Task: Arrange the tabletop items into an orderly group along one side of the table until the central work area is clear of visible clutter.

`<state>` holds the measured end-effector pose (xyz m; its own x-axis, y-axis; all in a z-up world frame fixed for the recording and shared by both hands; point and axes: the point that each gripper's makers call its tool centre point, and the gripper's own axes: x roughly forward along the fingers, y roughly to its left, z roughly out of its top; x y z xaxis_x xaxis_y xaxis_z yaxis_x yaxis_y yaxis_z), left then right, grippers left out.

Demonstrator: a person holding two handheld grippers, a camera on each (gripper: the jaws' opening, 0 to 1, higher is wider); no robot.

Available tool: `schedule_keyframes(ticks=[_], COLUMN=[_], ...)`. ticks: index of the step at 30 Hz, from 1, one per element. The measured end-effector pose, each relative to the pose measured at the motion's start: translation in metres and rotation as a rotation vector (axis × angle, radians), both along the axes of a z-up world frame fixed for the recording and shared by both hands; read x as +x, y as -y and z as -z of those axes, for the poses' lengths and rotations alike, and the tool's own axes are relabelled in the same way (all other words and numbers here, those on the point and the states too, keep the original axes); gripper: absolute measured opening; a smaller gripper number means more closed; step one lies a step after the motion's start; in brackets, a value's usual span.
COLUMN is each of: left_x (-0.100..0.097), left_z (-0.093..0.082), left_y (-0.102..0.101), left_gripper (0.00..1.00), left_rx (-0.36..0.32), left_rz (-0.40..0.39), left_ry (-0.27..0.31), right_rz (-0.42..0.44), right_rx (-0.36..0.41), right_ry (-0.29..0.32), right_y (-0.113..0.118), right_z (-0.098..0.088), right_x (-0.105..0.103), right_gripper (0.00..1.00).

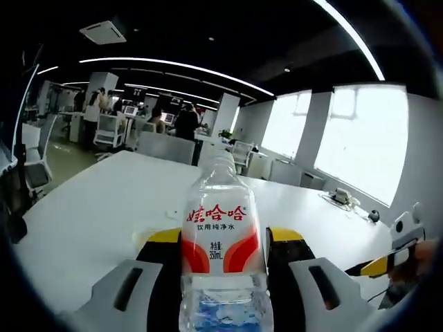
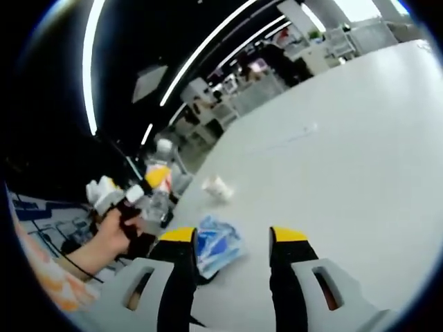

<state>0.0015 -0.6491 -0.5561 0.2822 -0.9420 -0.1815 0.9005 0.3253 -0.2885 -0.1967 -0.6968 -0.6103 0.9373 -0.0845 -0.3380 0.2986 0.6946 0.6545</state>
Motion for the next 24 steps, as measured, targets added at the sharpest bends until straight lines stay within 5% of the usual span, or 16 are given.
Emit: schedule_keyframes(ticks=[4, 9, 15, 17, 19, 20, 22, 24], left_x=[-0.019, -0.041, -0.059, -0.06, -0.07, -0.074, -0.071, -0.083], left_z=[-0.003, -0.002, -0.012, -0.007, -0.003, 0.005, 0.0, -0.008], left_y=[0.007, 0.011, 0.015, 0.015, 0.021, 0.023, 0.028, 0.031], left_gripper=[0.46, 0.46, 0.43, 0.42, 0.39, 0.39, 0.39, 0.39], left_rx=[-0.008, -0.005, -0.04, 0.013, -0.037, -0.021, -0.051, -0.038], left_rz=[0.051, 0.115, 0.174, 0.207, 0.192, 0.2, 0.159, 0.202], left_ry=[0.008, 0.012, 0.005, 0.098, -0.033, -0.114, -0.083, -0.015], right_rz=[-0.023, -0.041, -0.097, -0.103, -0.028, -0.172, -0.147, -0.205], right_rx=[-0.03, 0.055, 0.071, 0.087, 0.216, 0.229, 0.085, 0.047], right_ry=[0.014, 0.148, 0.188, 0.2, 0.226, 0.205, 0.207, 0.269], right_y=[0.002, 0.0, -0.007, -0.007, -0.008, -0.028, -0.018, -0.025], right_z=[-0.008, -0.038, -0.058, -0.062, -0.065, -0.064, -0.068, -0.089], right_x=[0.012, 0.037, 0.061, 0.068, 0.091, 0.105, 0.116, 0.114], right_gripper=[0.43, 0.49, 0.54, 0.56, 0.62, 0.65, 0.63, 0.7])
